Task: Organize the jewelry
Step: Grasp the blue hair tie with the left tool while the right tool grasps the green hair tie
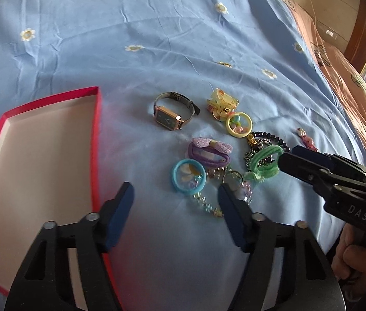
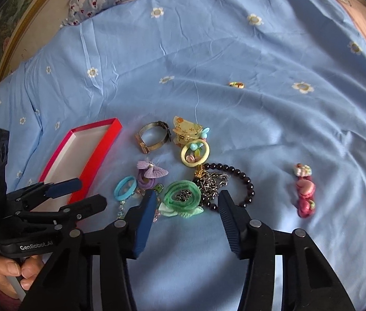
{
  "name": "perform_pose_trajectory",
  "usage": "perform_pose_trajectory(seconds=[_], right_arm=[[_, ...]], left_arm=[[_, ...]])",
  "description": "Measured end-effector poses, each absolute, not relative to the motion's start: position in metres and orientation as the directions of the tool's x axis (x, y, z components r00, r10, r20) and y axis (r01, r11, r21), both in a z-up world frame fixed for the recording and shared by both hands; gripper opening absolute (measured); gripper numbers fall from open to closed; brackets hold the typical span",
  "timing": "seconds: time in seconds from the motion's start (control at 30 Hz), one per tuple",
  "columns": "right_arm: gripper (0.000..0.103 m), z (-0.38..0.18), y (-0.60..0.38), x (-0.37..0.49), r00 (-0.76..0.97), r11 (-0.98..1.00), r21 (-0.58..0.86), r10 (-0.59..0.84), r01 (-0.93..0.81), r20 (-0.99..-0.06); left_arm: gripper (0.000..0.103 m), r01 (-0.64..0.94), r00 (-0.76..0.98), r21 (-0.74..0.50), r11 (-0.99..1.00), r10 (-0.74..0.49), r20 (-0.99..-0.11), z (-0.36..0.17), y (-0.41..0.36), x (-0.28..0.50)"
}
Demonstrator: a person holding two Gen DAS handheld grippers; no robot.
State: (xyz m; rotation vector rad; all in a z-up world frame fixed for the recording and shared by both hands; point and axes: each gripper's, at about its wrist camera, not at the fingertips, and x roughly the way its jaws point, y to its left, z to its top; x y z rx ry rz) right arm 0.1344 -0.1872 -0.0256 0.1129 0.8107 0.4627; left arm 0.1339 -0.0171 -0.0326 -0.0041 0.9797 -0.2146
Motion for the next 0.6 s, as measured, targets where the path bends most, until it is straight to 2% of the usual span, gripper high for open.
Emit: perform_pose_trajectory(seconds=[0.13,0.27,0.3,0.47,0.6], right_arm=[[0.041,-0.033,-0.184,0.147,0.574,0.898,0.269,0.431,-0.348,-0.696],[0.02,-0.039,-0.183,0.153,0.551,0.893,0.285,0.441,-0.348,-0.708],[0.014,-0.04,-0.183,0.154,0.548,0.892,0.288,0.443,-0.349,-0.71],[0.008,-0.04,-0.182,0.153,0.541,0.885,0.298,0.457,-0.358,-0.706],[0.006,-0.034,-0.183,0.149,0.548,0.877,0.308,0.472,-0.368,-0.691]], left_arm=[[0.058,0.188,0.51,-0.121,0.975,-0.202,-0.836,-0.041,-0.019,0.146],[0.055,0.203,0.492,-0.127,0.971,-0.213,-0.844,-0.047,-0.022,0.15],[0.051,0.211,0.486,-0.129,0.969,-0.218,-0.846,-0.049,-0.024,0.151],[0.018,0.239,0.466,-0.126,0.963,-0.228,-0.855,-0.055,-0.03,0.153],[0.006,0.248,0.473,-0.139,0.959,-0.244,-0.846,-0.051,-0.029,0.15]])
